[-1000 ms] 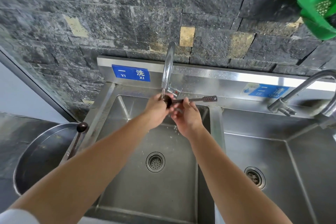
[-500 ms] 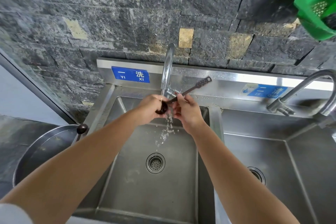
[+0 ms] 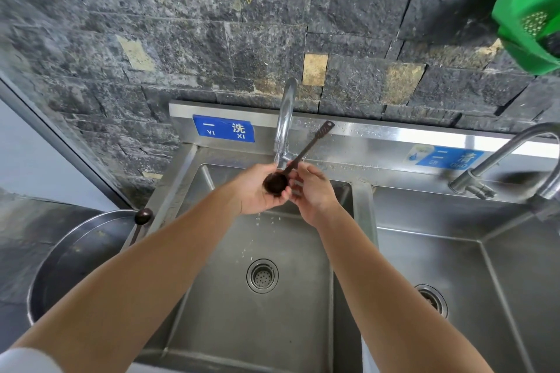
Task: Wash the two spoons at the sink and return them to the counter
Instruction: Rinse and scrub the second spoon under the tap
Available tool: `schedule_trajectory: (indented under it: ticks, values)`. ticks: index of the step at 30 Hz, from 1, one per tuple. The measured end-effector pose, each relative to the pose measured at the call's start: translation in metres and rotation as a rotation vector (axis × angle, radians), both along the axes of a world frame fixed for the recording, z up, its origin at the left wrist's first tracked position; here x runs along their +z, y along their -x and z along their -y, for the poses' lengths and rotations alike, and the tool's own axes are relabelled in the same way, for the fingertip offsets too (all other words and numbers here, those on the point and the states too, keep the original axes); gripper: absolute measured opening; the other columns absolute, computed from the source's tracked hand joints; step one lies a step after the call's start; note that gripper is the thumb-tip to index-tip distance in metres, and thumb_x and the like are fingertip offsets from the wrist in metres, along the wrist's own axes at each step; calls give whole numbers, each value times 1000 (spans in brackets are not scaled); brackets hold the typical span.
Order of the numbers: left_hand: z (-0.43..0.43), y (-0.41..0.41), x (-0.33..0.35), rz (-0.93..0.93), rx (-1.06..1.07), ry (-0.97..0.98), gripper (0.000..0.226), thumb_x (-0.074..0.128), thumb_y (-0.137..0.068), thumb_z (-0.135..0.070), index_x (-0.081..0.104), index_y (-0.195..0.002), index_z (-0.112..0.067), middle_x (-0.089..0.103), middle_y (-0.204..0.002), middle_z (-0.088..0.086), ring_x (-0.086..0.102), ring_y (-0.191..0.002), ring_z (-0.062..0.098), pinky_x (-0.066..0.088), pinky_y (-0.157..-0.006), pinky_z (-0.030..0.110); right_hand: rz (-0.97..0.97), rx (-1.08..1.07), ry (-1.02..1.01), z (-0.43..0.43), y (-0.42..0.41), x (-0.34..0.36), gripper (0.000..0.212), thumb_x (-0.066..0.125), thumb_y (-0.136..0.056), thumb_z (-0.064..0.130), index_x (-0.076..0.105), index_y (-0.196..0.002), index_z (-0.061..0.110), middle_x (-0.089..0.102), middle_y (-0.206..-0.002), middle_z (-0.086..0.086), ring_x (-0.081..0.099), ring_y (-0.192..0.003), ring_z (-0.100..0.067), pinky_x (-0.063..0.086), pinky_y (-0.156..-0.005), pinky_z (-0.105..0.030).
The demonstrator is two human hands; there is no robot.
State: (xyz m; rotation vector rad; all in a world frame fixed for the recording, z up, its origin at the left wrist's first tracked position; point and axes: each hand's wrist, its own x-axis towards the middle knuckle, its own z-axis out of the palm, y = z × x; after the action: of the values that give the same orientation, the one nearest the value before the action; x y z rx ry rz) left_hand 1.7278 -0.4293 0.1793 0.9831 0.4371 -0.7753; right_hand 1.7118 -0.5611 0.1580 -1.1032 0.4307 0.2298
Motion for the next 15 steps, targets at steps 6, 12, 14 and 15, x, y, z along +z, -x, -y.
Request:
schedule_trajectory:
  ticks: [6, 12, 14, 15]
  values:
    - [3, -3, 5, 9, 148, 3, 35, 39, -102, -22, 60, -113, 4, 63, -88, 17, 57, -69, 20, 49, -53, 24, -79, 48, -33, -13, 2, -8, 27, 52, -99, 36, 69, -99, 16, 71, -93, -8, 65, -79, -23, 52, -71, -38]
    - [0, 4, -7, -9, 228, -61, 40, 35, -104, -32, 53, -108, 4, 59, -74, 18, 52, -49, 22, 39, -36, 23, -169, 1, -139, -23, 6, -6, 39, 51, -99, 42, 64, -97, 6, 55, -70, -5, 51, -47, -16, 49, -60, -32]
    - [0, 10, -7, 4, 225, -57, 37, 33, -104, -33, 51, -111, -1, 57, -76, 17, 50, -48, 22, 35, -35, 21, -195, -19, -151, -28, 5, -5, 37, 52, -98, 42, 59, -93, 6, 47, -72, -4, 39, -46, -13, 40, -48, -26]
    - [1, 14, -8, 16, 231, -56, 36, 32, -105, -32, 52, -110, -3, 56, -76, 16, 49, -47, 21, 33, -35, 20, -207, -19, -137, -31, 5, -5, 36, 52, -98, 43, 58, -94, 7, 46, -73, -3, 37, -48, -12, 37, -45, -25]
